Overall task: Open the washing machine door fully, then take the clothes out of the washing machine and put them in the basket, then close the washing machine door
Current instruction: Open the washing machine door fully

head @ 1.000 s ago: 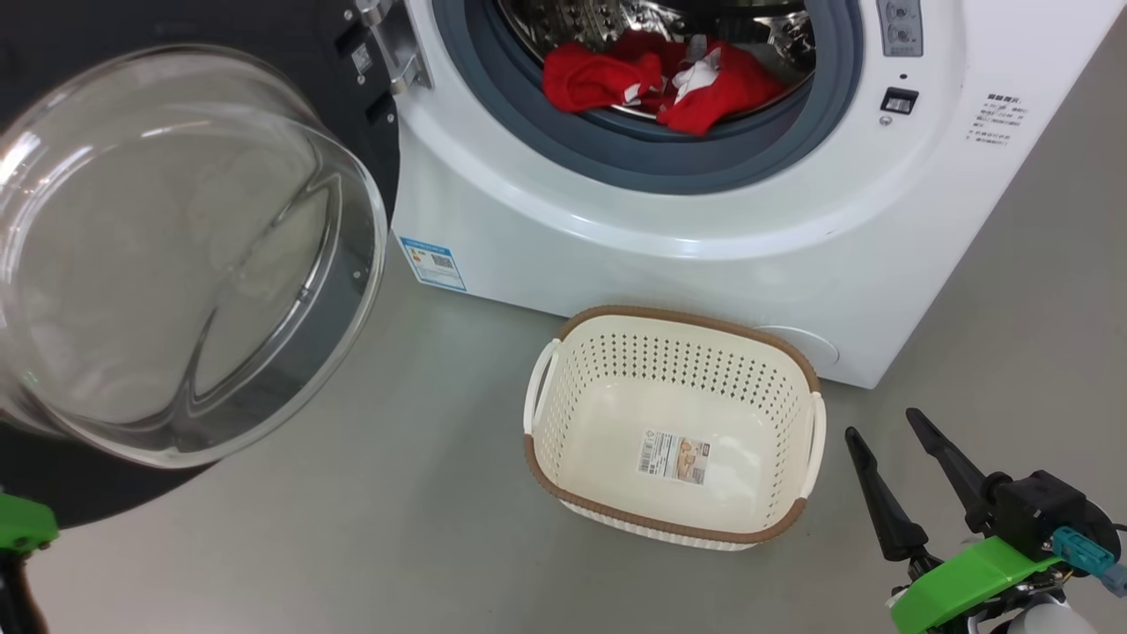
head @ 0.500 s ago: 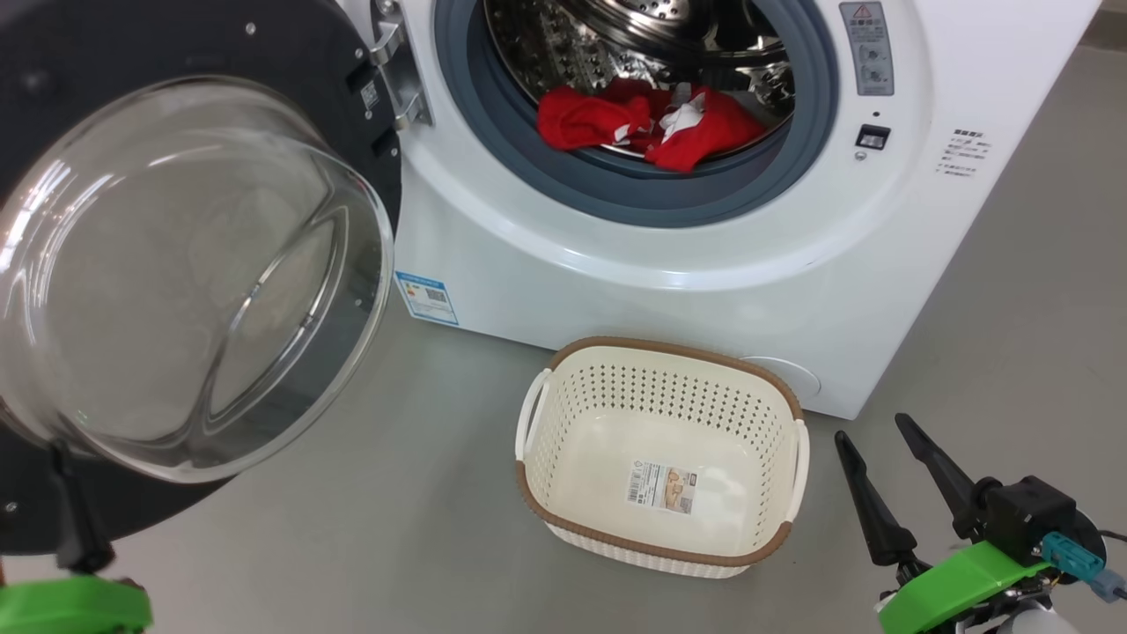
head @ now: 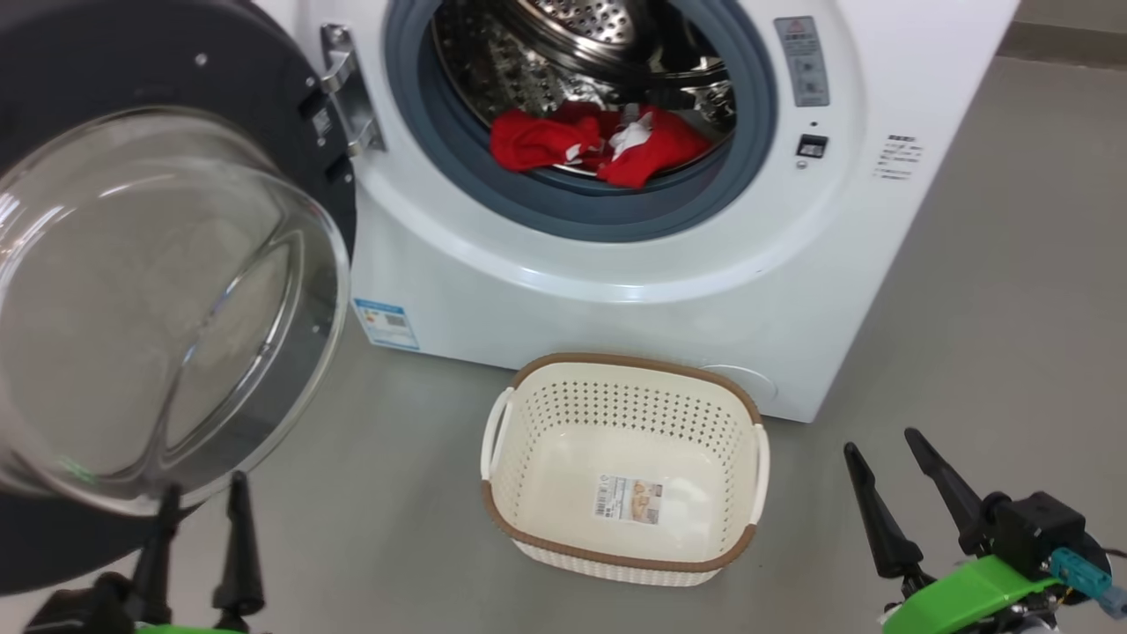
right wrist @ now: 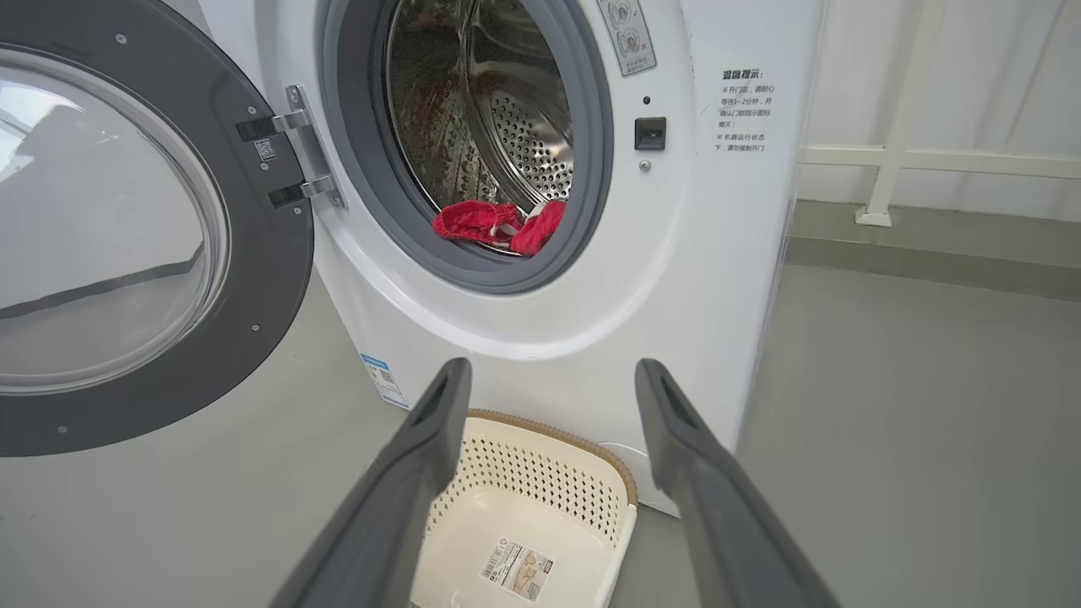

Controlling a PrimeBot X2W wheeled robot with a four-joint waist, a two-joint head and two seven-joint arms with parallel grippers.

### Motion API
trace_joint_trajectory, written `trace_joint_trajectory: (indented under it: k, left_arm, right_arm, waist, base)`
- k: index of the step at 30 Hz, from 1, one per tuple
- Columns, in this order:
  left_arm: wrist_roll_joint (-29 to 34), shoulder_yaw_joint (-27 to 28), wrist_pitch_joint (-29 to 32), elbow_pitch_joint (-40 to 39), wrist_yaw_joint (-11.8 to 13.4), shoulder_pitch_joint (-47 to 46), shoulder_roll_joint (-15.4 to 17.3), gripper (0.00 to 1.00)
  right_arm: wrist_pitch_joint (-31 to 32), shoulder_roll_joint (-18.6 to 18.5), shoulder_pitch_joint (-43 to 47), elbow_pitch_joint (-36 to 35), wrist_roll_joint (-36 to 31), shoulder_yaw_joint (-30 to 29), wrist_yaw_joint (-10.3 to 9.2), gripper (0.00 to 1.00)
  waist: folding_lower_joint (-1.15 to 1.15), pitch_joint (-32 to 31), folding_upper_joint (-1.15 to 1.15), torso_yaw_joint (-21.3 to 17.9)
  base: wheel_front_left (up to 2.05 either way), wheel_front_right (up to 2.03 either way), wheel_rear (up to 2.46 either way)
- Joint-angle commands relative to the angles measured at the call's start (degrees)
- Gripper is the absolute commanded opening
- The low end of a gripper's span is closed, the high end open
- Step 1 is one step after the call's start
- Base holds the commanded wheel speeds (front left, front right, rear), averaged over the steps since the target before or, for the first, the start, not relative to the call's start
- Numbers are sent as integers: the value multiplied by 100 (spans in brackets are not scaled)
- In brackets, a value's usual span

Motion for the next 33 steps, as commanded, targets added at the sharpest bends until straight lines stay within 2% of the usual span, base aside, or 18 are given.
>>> trace_joint_trajectory:
  k: [1,16,33]
  left_arm:
    - [-51,58,-28,-202,-31,-14,193,100]
    - [-311,-914,-28,-573,-32,258,385,100]
    - [-403,-1202,-28,-647,-32,361,400,100]
  right_arm:
    - [-54,-34,18,-144,29,47,37,100]
    - [-54,52,244,-216,40,-313,37,100]
    - [-54,61,418,-287,55,-675,37,100]
  waist:
    - [0,-66,0,-129]
    - [0,-172,0,-768]
    - [0,-262,0,-1451]
  base:
    - [0,0,0]
    - [0,0,0]
    - [0,0,0]
